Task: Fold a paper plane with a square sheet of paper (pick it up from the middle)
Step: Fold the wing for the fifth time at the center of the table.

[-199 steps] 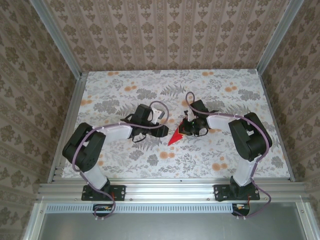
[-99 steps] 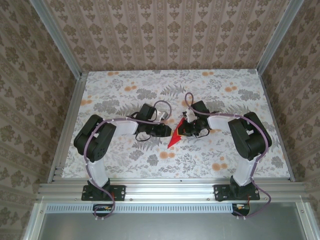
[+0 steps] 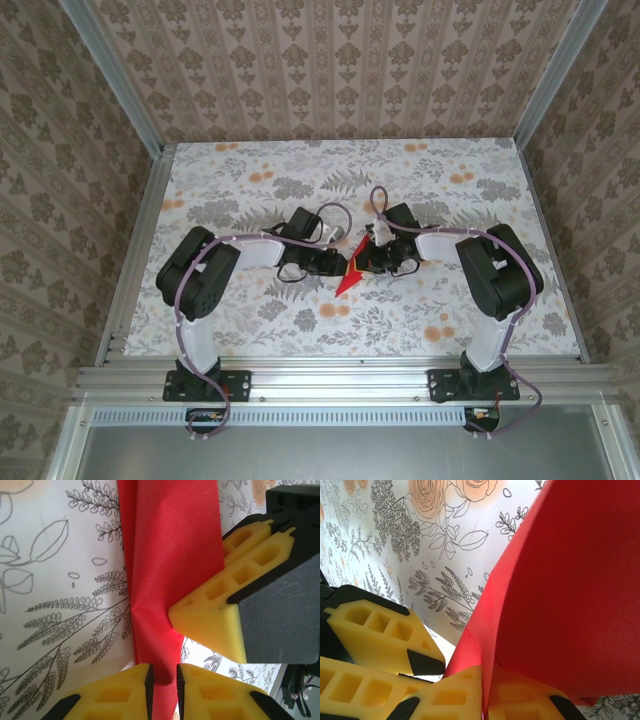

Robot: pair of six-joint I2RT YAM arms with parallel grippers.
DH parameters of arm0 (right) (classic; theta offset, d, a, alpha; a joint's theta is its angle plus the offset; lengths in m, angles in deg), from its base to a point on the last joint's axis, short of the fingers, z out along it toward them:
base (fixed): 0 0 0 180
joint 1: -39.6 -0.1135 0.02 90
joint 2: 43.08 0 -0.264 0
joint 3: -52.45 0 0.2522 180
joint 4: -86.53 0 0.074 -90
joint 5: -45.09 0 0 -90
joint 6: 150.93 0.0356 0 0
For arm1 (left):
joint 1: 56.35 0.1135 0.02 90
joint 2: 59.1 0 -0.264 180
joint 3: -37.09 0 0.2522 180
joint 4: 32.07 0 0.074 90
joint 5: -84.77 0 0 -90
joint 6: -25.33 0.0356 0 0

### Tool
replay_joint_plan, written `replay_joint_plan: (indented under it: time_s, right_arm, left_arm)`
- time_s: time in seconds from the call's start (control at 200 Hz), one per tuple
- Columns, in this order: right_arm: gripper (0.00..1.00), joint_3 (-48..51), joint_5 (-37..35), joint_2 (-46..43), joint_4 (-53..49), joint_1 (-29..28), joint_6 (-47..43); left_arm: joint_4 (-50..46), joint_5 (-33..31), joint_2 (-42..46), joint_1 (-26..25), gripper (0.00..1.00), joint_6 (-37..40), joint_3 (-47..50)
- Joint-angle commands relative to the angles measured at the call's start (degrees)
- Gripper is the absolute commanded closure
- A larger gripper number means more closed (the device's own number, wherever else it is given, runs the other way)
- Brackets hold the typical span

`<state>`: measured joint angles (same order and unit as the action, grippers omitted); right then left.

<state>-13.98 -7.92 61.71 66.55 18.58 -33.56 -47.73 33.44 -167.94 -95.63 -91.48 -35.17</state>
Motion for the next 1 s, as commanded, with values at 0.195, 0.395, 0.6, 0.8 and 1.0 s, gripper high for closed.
replay_joint_plan:
  time_s: [0.195, 0.395, 0.6, 0.8, 1.0]
  right_arm:
    - [0.77, 2.3, 1.1, 1.1, 2.9, 0.9, 2.2]
    - [0.7, 2.9, 0.4, 1.5, 4.3, 1.0, 3.8]
    - [0.73, 3.7, -1.3, 1.8, 5.5, 1.0, 5.4]
    - [0.88, 6.6, -3.0, 1.2, 9.4, 1.5, 8.5]
    - [0.9, 9.0, -1.7, 1.5, 13.6, 2.4, 10.5]
  left_arm:
    - [-2.8, -1.4, -1.8, -1.2, 0.83, 2.3, -1.6]
    - [-2.7, -1.4, -1.8, -1.6, 0.85, 2.2, -1.9]
    - [-1.1, -1.3, -1.7, -1.6, 0.85, 0.5, -1.7]
    - [2.8, -0.4, 0.2, -0.3, 0.76, -3.9, 0.9]
    - [4.3, 3.2, -0.4, 1.0, 0.68, -7.2, 1.8]
